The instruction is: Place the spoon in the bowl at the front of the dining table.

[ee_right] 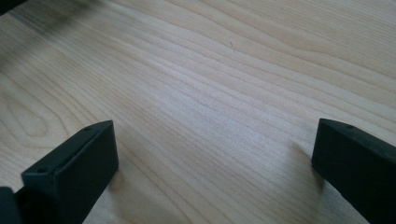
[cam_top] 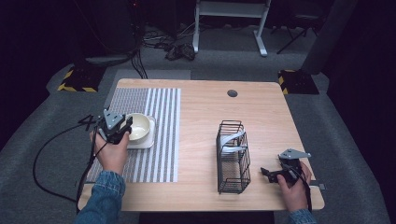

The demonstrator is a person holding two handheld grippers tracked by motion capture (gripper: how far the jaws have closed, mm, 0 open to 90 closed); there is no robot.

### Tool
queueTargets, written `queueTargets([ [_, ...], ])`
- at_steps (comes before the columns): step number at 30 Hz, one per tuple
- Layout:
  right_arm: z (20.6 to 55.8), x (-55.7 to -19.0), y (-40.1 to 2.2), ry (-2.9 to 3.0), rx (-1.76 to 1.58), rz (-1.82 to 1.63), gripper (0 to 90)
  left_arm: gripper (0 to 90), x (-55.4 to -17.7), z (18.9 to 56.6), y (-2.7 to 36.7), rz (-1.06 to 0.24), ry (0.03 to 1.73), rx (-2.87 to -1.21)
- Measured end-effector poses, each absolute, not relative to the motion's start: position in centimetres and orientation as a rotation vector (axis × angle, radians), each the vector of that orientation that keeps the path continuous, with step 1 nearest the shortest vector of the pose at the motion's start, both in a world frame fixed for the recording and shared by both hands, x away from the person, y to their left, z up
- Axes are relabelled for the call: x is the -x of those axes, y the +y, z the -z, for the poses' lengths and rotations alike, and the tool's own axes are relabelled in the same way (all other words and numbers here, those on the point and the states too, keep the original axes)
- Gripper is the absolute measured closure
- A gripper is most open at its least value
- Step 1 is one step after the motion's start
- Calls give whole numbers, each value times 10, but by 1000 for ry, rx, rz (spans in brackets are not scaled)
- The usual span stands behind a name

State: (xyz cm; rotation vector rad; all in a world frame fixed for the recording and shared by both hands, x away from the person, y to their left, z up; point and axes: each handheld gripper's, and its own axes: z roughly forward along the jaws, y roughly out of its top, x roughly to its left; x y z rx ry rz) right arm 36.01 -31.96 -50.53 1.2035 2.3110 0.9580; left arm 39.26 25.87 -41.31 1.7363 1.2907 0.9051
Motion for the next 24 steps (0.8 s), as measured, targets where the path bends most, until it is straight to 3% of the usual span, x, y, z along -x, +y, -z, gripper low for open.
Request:
queueTargets([
  [2,505,-360,-320,2311,-1204,-958,2,614,-393,413,254,-876,1281,-1729],
  [5,505,-360,-320,2311,-1204,-958,2,602,-393,412,249,-859,1271,-1724],
  [24,505,-360,-320,2311,-1203,-958,2,591,-403,432,222,-824,1242,-1816],
])
